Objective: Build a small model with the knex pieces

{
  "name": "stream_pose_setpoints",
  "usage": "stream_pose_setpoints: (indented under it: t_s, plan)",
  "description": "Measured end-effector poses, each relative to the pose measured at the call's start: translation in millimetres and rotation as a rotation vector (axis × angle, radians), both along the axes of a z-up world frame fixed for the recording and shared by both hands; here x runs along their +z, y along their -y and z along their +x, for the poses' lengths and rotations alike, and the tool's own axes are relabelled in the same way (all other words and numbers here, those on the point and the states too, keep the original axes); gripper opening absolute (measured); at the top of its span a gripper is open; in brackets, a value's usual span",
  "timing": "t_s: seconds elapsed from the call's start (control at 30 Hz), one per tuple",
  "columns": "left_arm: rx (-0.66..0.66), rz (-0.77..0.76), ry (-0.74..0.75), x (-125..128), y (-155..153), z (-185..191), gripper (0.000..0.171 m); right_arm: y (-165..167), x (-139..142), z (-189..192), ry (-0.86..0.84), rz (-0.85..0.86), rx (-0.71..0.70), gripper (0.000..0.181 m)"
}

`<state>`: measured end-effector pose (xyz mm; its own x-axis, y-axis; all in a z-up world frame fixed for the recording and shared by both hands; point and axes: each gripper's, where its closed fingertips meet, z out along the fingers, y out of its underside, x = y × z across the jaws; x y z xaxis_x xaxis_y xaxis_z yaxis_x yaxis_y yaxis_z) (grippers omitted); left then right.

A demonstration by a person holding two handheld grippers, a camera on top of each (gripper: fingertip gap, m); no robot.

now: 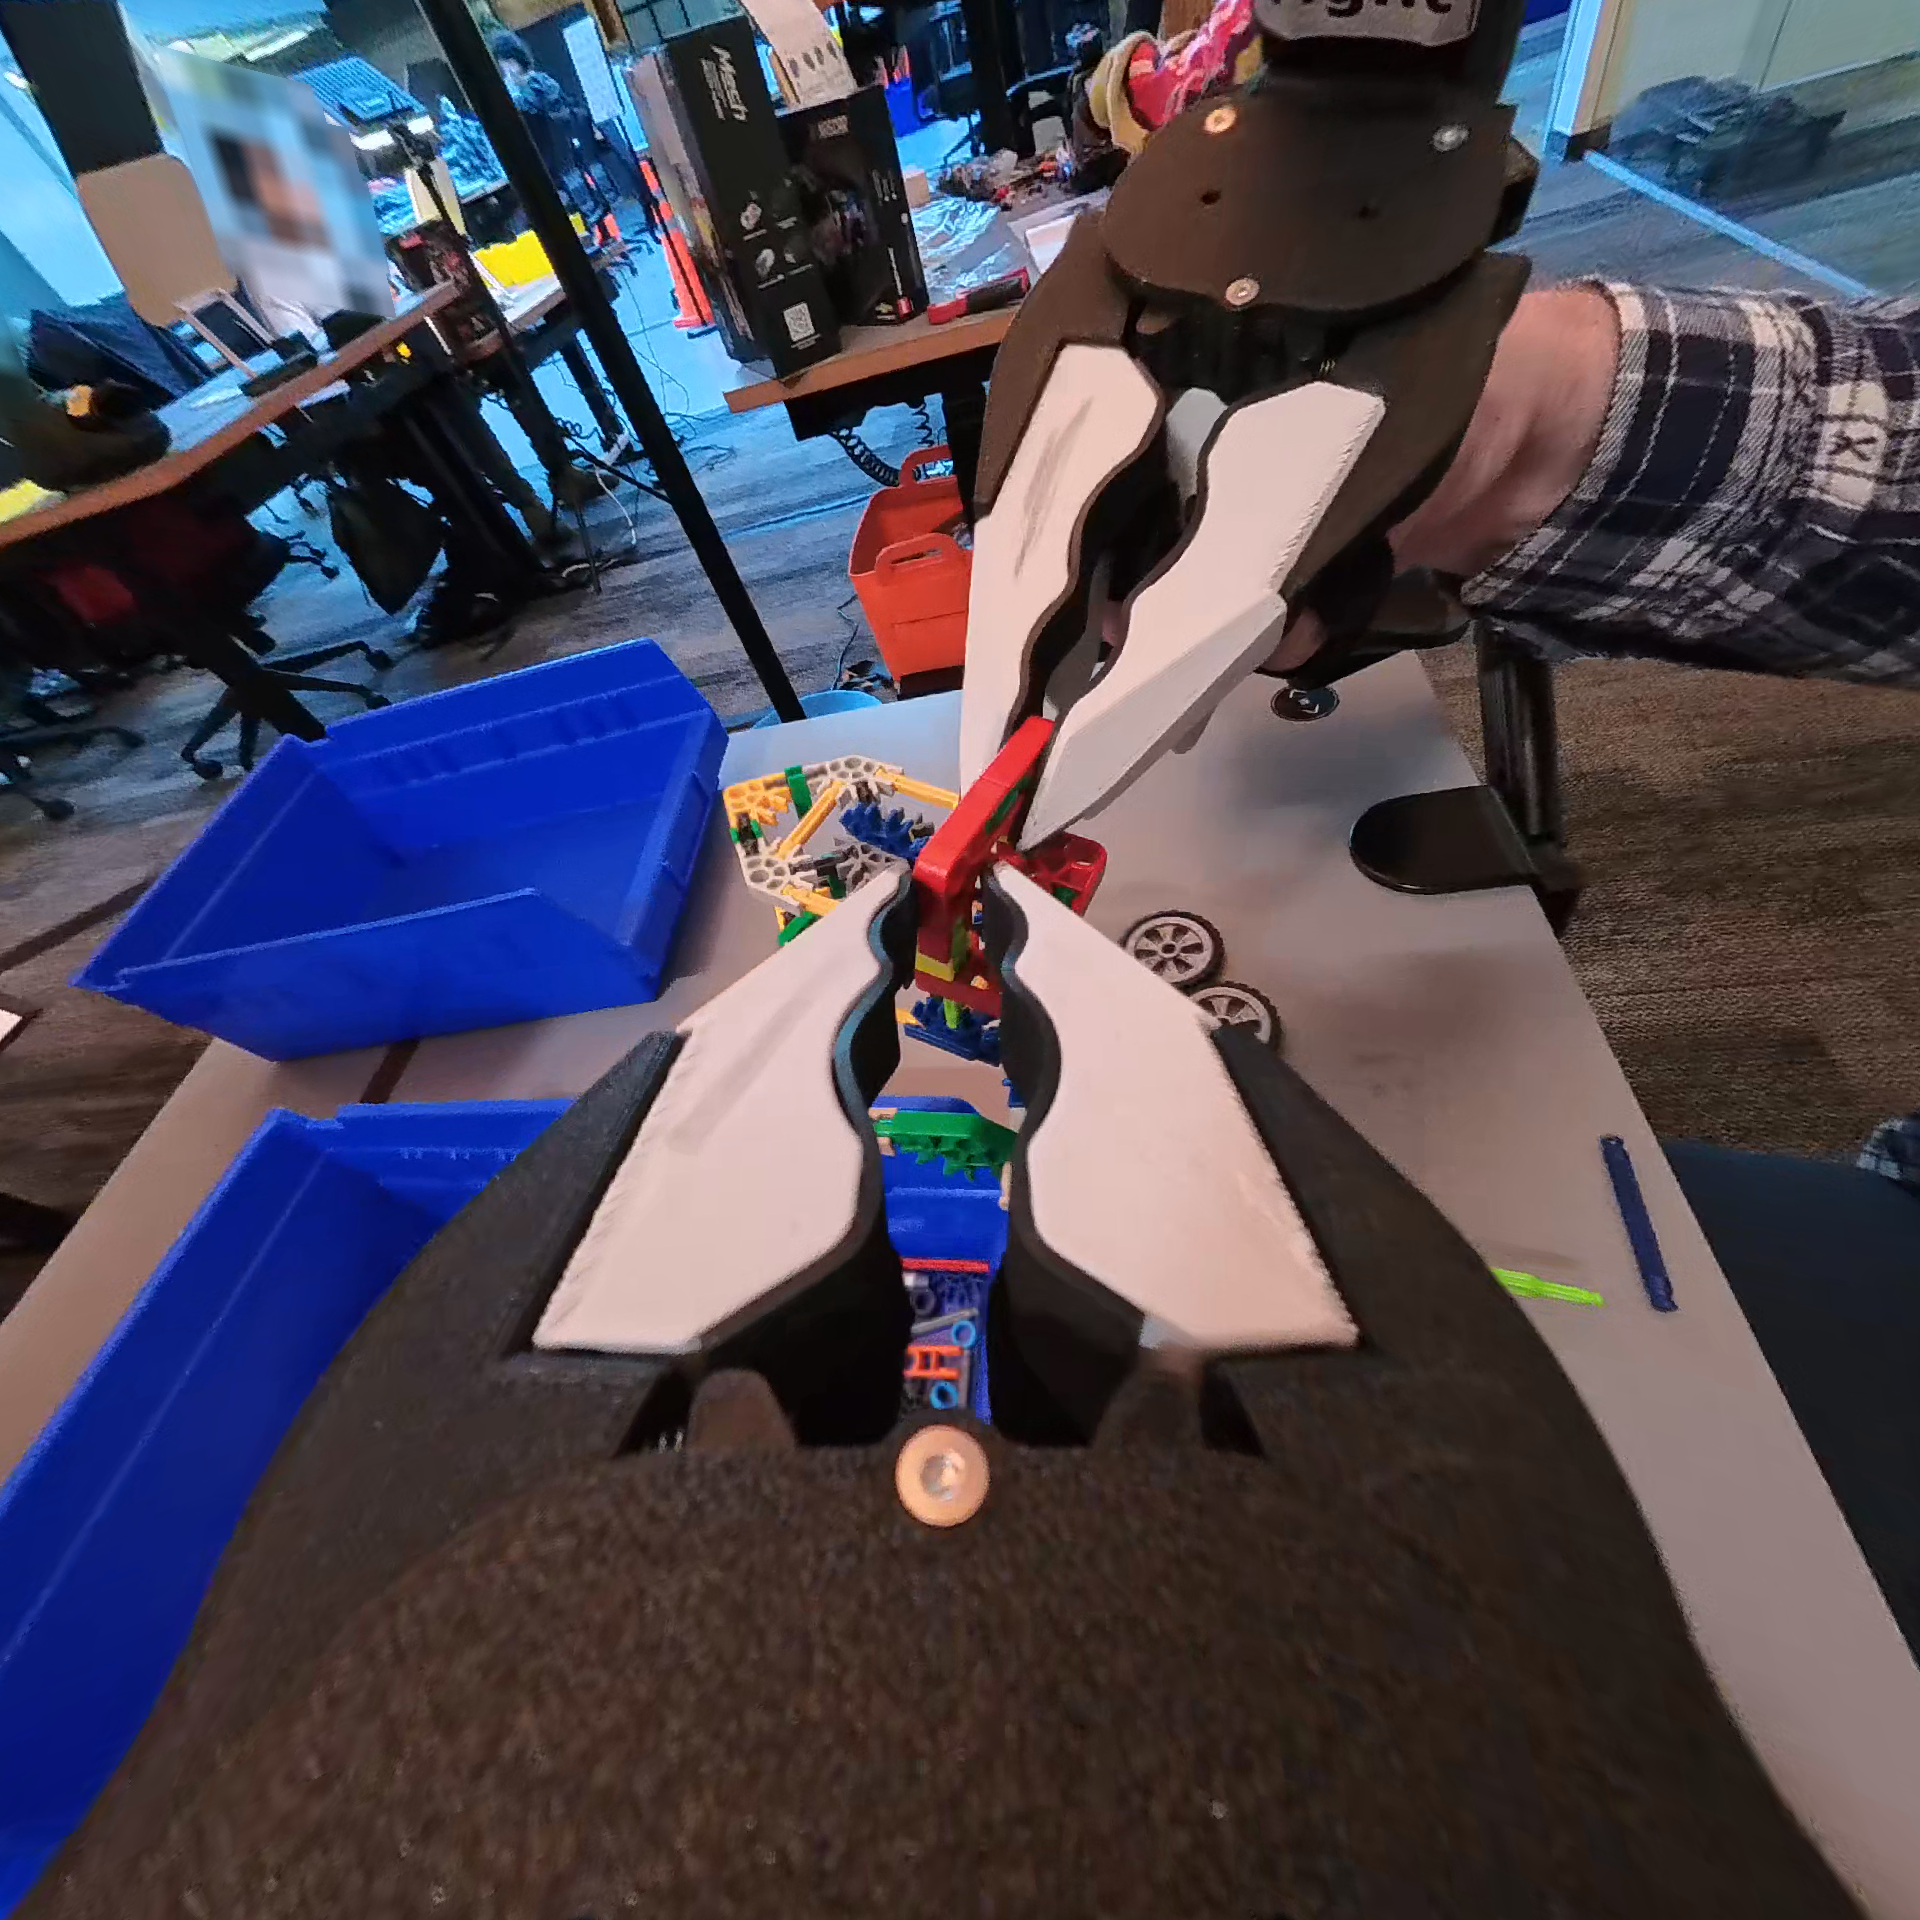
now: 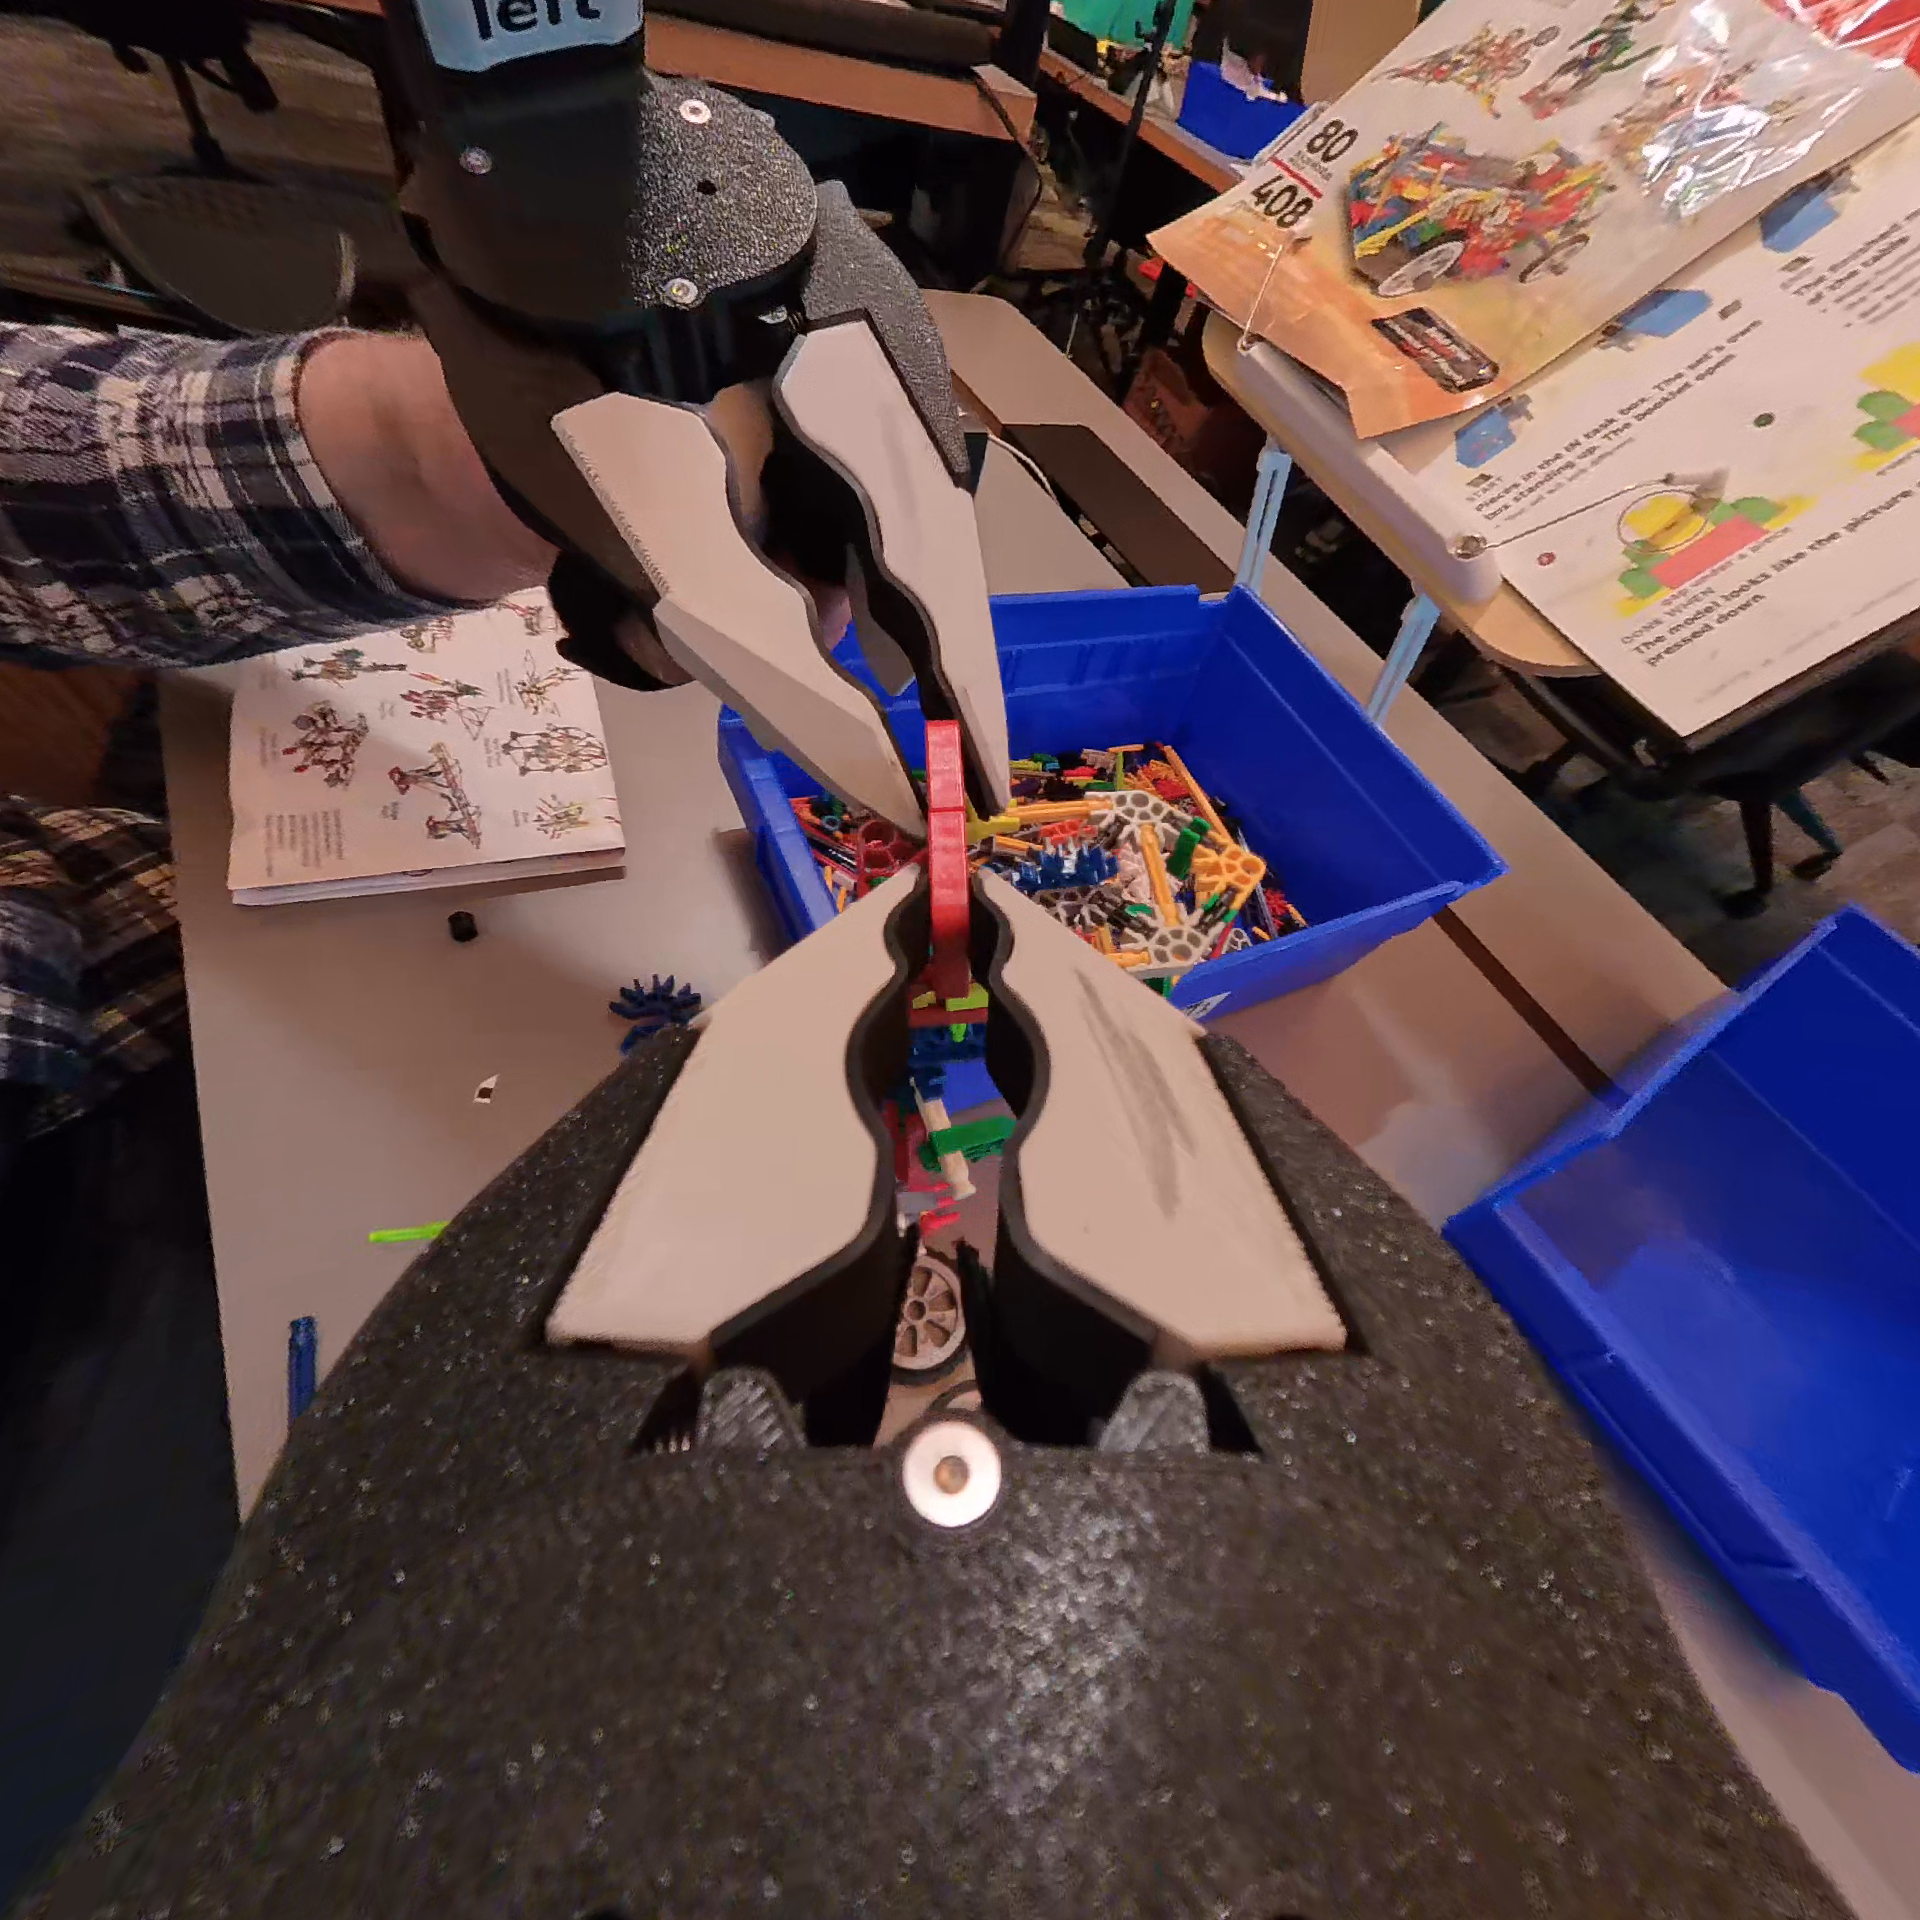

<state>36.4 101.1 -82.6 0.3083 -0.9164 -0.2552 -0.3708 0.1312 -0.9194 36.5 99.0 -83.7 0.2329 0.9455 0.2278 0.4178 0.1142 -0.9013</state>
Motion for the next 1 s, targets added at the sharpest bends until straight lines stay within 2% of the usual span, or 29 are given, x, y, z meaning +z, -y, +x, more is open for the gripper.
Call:
stream_pose_setpoints:
  t_s: [0.3,0.63,0.8,1.0]
  plan:
    - [0.0,0.055,-0.031,-0.5,-9.9,1.6,0.011,-6.8,2.2,0.0,0.02,0.025,-0.011,0.003]
    - [0.184,0.111,0.048,1.9,-29.9,-0.8,0.008,-28.9,6.8,-0.8,0.002,0.102,-0.201,0.003]
    - [0.255,0.159,0.017,-1.1,-36.2,-3.9,0.009,-33.8,5.8,-2.5,0.017,0.134,-0.258,0.004]
    - [0.339,0.157,0.05,-4.0,-43.9,-6.6,0.009,-40.8,5.2,-4.6,0.019,0.212,-0.358,0.004]
